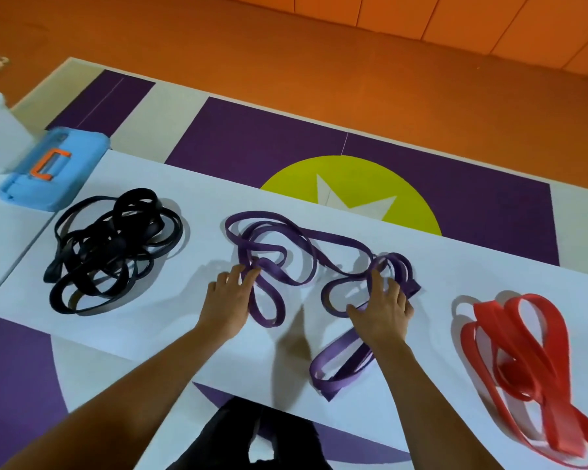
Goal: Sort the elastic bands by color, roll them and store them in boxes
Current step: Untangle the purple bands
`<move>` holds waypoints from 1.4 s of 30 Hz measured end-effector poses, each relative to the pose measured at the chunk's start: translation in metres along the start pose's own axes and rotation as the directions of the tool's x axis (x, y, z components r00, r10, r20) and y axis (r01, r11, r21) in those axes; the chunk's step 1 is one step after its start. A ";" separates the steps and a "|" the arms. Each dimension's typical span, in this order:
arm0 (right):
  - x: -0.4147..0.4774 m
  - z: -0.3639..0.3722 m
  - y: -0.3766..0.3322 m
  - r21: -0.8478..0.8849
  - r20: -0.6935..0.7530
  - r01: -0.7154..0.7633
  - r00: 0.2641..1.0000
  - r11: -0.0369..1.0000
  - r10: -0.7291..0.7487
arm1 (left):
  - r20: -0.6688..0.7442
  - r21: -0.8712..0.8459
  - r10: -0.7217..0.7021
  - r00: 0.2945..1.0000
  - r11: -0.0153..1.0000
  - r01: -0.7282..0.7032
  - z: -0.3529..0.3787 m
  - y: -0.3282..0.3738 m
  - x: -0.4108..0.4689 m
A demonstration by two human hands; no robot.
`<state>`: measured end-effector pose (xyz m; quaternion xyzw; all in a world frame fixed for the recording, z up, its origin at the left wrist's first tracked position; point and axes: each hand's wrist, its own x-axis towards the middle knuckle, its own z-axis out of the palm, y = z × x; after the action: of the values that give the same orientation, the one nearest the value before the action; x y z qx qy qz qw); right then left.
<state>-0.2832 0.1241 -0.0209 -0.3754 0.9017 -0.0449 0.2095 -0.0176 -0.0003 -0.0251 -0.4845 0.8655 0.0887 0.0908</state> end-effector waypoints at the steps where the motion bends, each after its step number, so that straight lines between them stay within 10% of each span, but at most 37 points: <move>1: 0.002 -0.001 0.004 -0.029 0.029 -0.050 0.998 0.998 0.051 | 0.026 0.073 0.068 0.997 0.995 -0.069 -0.004 -0.005 0.011; 5: 0.017 0.000 0.023 -0.144 0.163 -0.052 0.984 0.988 0.075 | 0.176 0.317 0.238 0.955 0.905 -0.284 -0.019 -0.014 0.067; 12: 0.040 0.002 0.066 -0.285 -0.049 0.427 0.888 0.858 -0.458 | 0.322 0.486 0.406 0.855 0.704 -0.517 -0.017 0.018 0.140; 17: 0.037 0.000 0.089 -0.525 0.286 0.700 0.681 0.485 -0.674 | 0.304 0.479 0.400 0.864 0.720 -0.502 -0.025 0.036 0.179; 21: 0.054 0.006 0.082 -0.560 0.428 0.733 0.655 0.385 -0.623 | 0.383 0.426 0.411 0.827 0.716 -0.553 -0.015 0.035 0.195; 42: 0.042 0.020 0.101 -0.594 0.344 0.627 0.764 0.504 -0.546 | 0.289 0.273 0.366 0.885 0.854 -0.443 0.006 0.017 0.148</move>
<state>-0.3675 0.1685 -0.0778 -0.7095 0.6577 0.2402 0.0793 -0.1071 -0.1116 -0.0661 -0.2549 0.9345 0.0137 0.2481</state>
